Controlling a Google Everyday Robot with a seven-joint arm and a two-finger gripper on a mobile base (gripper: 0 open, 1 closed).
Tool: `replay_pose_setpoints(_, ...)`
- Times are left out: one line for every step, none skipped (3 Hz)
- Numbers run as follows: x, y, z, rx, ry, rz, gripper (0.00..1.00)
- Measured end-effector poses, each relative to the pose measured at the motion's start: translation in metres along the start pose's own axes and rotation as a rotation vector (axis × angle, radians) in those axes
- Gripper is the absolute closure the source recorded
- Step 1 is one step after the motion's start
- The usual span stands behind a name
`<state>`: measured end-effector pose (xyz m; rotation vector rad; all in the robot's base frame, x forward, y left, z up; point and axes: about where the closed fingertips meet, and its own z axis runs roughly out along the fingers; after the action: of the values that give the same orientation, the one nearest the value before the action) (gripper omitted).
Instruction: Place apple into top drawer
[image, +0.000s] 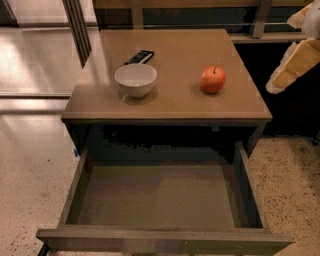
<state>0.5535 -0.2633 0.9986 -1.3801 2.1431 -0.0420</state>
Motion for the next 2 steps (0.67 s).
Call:
replay_pose_setpoints(-0.0306, -0.0362, 0.0468, -0.073, -0.021, -0.016, 0.0)
replay_pose_setpoints(-0.034, -0.0394, 0.0483, -0.071, -0.025, -0.019, 0.0)
